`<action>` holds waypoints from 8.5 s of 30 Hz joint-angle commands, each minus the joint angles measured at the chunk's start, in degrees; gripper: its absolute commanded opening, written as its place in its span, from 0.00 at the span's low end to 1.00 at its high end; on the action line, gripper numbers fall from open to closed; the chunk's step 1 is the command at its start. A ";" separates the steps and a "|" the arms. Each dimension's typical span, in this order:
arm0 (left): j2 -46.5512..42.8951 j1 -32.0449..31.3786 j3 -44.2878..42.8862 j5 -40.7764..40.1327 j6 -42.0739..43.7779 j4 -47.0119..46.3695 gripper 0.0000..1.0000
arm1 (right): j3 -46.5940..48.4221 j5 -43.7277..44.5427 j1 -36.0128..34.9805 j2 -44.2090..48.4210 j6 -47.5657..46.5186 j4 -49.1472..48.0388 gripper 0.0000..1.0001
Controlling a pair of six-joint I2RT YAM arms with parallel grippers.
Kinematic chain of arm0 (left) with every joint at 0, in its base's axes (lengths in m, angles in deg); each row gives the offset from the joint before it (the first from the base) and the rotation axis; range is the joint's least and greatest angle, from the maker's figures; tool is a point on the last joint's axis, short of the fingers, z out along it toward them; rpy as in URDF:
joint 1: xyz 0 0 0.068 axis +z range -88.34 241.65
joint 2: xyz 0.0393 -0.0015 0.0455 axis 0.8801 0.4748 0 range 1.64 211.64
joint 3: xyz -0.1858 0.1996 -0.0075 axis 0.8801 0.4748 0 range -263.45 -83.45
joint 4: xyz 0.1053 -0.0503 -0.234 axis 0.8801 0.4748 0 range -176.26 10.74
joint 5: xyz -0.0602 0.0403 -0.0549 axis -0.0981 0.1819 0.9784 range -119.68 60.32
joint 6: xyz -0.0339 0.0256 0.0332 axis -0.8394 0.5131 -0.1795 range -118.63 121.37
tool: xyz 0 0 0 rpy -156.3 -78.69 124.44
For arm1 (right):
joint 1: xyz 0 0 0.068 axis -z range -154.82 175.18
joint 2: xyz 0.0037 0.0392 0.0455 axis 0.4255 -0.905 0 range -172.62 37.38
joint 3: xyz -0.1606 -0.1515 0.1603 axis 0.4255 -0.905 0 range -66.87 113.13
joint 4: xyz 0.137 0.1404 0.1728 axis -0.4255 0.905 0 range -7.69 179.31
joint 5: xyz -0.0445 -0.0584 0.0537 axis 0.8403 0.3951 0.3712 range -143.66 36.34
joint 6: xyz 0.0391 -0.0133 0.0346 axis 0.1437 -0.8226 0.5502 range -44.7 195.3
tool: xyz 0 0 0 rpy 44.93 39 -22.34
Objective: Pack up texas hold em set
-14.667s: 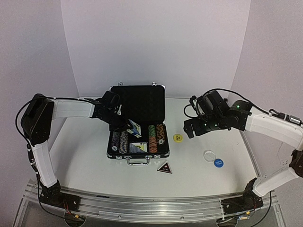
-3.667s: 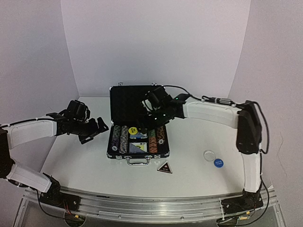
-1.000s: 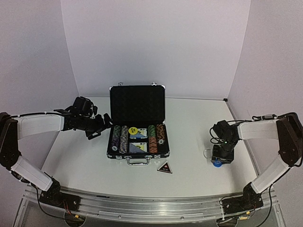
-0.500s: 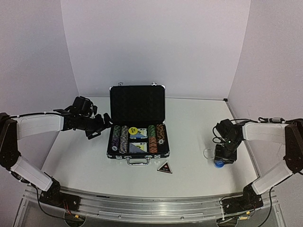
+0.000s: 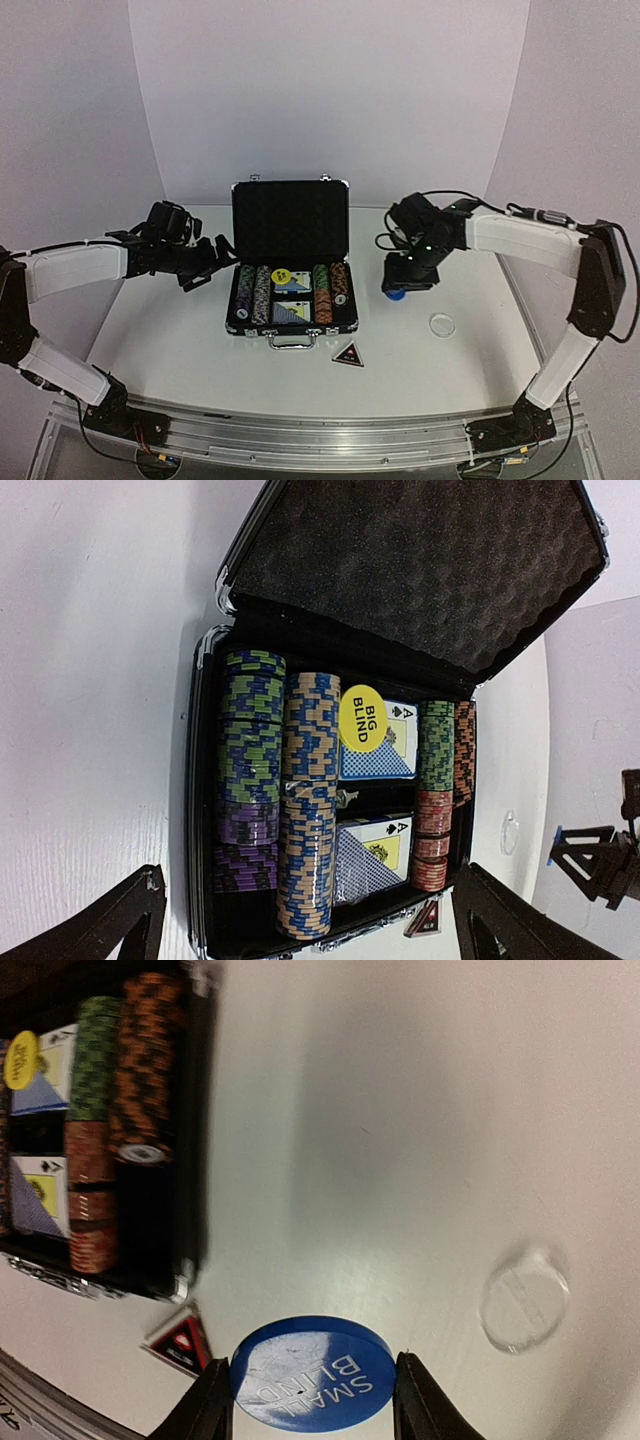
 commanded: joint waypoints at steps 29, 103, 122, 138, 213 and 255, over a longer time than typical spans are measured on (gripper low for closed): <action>-10.63 0.34 4.13 -4.51 1.23 4.91 1.00 | 58.53 -5.96 -9.83 -51.14 -24.65 -0.88 0.42; -7.66 0.25 5.67 0.46 0.37 1.78 1.00 | -1.61 13.56 -24.09 -15.94 8.04 -14.17 0.95; -12.09 0.24 7.25 0.01 1.15 4.98 1.00 | -0.92 16.63 -26.58 -19.60 19.09 -13.79 0.89; -12.42 0.25 5.88 3.13 3.96 7.47 1.00 | 5.98 21.42 -29.95 -25.65 29.57 -3.95 0.83; -14.79 0.33 3.79 1.56 7.32 10.21 1.00 | 51.84 14.03 -22.46 -46.39 0.94 -2.85 0.40; -8.81 0.33 3.26 2.30 6.98 6.92 1.00 | 47.93 4.78 -23.94 -45.50 1.93 -4.54 0.74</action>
